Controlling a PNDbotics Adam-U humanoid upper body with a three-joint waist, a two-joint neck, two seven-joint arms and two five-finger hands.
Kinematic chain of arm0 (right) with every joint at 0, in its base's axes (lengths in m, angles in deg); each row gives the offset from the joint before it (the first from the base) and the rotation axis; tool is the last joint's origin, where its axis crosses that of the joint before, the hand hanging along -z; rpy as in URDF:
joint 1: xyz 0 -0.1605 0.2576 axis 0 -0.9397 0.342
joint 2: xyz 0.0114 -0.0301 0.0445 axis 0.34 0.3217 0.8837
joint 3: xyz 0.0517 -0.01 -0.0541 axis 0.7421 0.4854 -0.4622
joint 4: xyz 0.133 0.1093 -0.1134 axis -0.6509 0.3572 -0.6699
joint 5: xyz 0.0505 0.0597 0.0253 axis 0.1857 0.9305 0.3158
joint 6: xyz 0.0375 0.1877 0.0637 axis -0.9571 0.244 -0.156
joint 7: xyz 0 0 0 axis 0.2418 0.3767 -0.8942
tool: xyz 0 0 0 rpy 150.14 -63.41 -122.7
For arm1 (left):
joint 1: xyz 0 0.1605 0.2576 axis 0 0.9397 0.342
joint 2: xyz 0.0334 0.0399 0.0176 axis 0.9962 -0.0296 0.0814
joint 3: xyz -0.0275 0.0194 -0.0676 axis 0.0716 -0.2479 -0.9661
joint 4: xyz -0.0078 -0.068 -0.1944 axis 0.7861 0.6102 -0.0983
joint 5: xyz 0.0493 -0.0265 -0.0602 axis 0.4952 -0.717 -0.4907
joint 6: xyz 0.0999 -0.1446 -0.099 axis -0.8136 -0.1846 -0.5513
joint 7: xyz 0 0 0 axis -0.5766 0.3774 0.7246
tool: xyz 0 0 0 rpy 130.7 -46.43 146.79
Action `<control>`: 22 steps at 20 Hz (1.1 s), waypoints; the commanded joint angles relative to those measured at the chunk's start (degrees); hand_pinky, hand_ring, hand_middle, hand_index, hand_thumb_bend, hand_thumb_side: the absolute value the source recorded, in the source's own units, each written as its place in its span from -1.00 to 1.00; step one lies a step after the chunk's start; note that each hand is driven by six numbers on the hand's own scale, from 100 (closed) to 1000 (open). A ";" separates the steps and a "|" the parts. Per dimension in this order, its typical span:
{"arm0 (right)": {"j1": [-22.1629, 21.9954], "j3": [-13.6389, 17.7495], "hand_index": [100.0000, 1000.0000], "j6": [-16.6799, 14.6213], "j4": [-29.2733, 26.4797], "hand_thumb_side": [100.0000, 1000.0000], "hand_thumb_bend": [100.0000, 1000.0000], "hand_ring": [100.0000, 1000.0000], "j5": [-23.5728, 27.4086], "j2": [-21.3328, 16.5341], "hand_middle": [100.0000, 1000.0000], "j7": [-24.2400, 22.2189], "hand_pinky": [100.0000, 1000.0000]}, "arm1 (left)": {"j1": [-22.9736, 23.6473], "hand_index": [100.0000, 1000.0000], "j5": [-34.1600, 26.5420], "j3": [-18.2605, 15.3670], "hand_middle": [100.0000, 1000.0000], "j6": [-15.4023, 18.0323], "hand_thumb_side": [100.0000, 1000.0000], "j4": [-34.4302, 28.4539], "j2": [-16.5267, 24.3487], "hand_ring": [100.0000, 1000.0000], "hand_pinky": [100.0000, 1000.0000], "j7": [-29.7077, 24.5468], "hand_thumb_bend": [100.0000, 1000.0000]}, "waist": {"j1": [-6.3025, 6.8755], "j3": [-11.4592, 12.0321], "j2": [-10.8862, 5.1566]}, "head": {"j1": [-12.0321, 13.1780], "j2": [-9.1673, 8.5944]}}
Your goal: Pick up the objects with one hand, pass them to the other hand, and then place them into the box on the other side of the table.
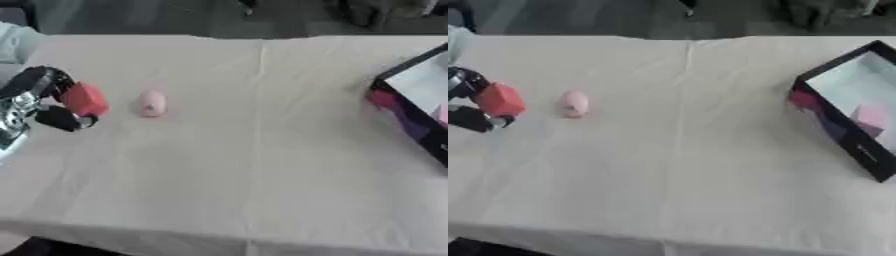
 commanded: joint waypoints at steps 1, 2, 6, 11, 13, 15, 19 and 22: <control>1.41 0.36 0.89 -0.45 -2.68 -0.14 -1.00 0.98 0.60 -0.83 0.89 -0.16 1.00 | -2.24 -0.16 1.35 -1.07 -0.20 2.00 -1.00 -0.03 -1.44 0.01 0.46 1.94 -0.86 | -0.41 -0.07 -0.43 | -0.39 -0.37; 1.65 0.23 0.89 -0.52 -3.30 -0.16 -1.00 0.98 0.71 -0.71 0.89 -0.32 1.00 | -2.86 -0.17 1.64 -1.11 -0.21 2.73 -1.00 0.24 -2.45 0.00 0.45 2.46 -0.88 | -0.62 -0.08 -0.35 | -0.45 -0.61; 3.52 -1.16 0.90 -0.88 -6.61 -0.25 -1.00 0.99 0.72 -0.04 0.91 -2.29 1.00 | -4.97 -0.18 2.69 -1.75 -0.24 6.28 -1.00 1.55 -6.98 -0.05 0.41 5.23 -0.95 | -1.39 -0.21 -0.23 | -0.88 -1.60; 7.19 -4.16 0.91 -0.78 -11.04 -0.42 -1.00 1.00 -0.67 0.93 0.93 -7.82 1.00 | -6.75 -0.19 4.00 -2.93 -0.28 12.93 -1.00 3.32 -12.05 -0.09 0.39 8.89 -1.00 | -2.01 -0.34 -0.44 | -1.66 -2.07; 8.89 -5.62 0.91 -0.56 -12.10 -0.47 -1.00 1.00 -1.52 1.56 0.92 -10.33 1.00 | -7.23 -0.20 4.27 -3.19 -0.30 16.00 -1.00 4.07 -13.76 -0.11 0.39 9.72 -1.00 | -2.18 -0.39 -0.55 | -1.92 -2.05; 10.52 -7.13 0.90 -0.23 -12.56 -0.52 -1.00 0.99 -2.91 2.30 0.92 -13.00 1.00 | -7.45 -0.20 4.62 -3.49 -0.30 19.06 -1.00 5.03 -15.13 -0.12 0.41 10.44 -1.00 | -2.35 -0.50 -0.64 | -2.16 -1.77; 13.06 -10.15 0.90 0.02 -12.25 -0.54 -1.00 1.00 -5.98 3.94 0.91 -17.61 1.00 | -7.69 -0.20 5.96 -4.08 -0.31 22.89 -1.00 7.48 -17.46 -0.13 0.38 11.69 -1.00 | -2.67 -0.66 -0.72 | -2.72 -1.54; 14.27 -12.28 0.89 -0.15 -11.70 -0.62 -1.00 1.00 -7.50 5.04 0.91 -20.37 1.00 | -7.67 -0.20 6.70 -4.39 -0.31 24.84 -1.00 8.67 -18.84 -0.14 0.36 12.16 -1.00 | -2.82 -0.64 -0.70 | -3.04 -1.66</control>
